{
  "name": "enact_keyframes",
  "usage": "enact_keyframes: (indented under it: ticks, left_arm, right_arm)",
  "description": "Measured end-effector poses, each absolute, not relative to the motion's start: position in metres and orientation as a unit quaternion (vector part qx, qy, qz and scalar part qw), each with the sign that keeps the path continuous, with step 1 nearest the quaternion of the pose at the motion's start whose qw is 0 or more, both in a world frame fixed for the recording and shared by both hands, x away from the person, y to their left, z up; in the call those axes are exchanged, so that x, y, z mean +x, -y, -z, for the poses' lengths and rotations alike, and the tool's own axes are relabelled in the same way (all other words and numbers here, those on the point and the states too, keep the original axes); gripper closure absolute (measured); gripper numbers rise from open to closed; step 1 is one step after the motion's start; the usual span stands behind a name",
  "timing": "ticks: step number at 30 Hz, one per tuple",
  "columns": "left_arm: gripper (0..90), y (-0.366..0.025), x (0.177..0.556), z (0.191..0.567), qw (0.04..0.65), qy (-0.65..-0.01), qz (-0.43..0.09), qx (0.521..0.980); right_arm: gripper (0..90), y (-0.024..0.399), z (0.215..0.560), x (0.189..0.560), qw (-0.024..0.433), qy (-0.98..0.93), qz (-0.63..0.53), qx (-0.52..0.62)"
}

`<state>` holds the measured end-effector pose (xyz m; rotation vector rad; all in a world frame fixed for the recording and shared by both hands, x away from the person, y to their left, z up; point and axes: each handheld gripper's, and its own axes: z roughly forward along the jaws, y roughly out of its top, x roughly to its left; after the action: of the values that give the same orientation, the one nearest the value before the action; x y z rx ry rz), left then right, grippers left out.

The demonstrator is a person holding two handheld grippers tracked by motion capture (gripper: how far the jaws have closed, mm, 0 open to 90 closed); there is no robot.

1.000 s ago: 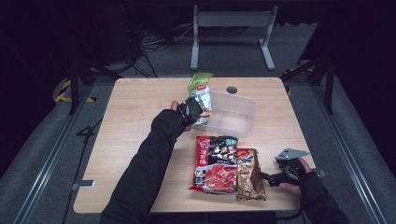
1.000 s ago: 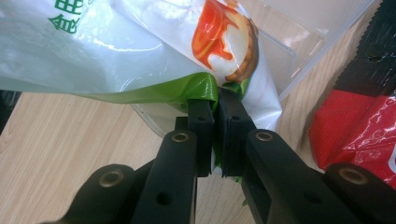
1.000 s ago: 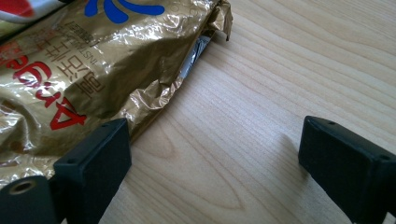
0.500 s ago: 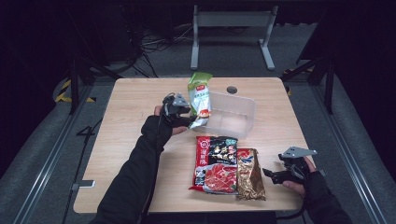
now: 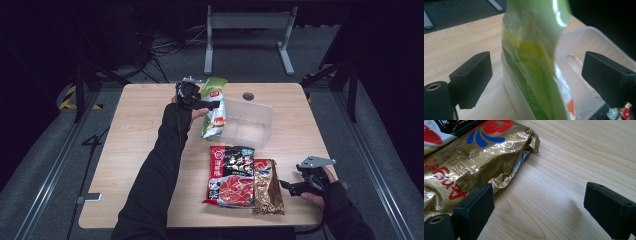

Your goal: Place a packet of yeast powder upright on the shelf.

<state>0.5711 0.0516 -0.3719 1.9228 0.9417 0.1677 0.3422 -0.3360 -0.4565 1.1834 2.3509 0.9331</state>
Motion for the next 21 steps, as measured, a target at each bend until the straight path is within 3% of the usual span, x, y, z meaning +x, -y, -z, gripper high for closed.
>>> enact_keyframes:
  ticks: [2,3,5,10,14,18,21]
  left_arm:
    - [16.1,-0.047,0.576,0.376,0.477,-0.398,-0.063,0.781]
    - [25.3,-0.045,0.577,0.377,0.468,-0.402,-0.073,0.784]
    - [26.6,-0.044,0.578,0.378,0.472,-0.402,-0.066,0.782]
    - [63.4,-0.045,0.581,0.382,0.475,-0.41,-0.063,0.776]
    - [79.0,-0.042,0.574,0.375,0.482,-0.397,-0.087,0.776]
    - [83.0,-0.037,0.563,0.368,0.503,-0.381,-0.133,0.764]
    - [83.3,-0.037,0.555,0.365,0.541,-0.374,-0.183,0.73]
  right_arm:
    - [10.2,0.337,0.457,0.343,0.173,-0.829,-0.328,0.418]
    - [10.3,0.337,0.457,0.343,0.174,-0.829,-0.328,0.418]
    - [10.3,0.337,0.457,0.342,0.174,-0.829,-0.328,0.418]
    - [10.4,0.335,0.458,0.342,0.174,-0.833,-0.322,0.415]
    - [10.6,0.334,0.458,0.342,0.171,-0.835,-0.32,0.413]
    - [10.5,0.333,0.457,0.341,0.173,-0.836,-0.321,0.411]
    - [10.5,0.333,0.457,0.34,0.172,-0.836,-0.322,0.409]
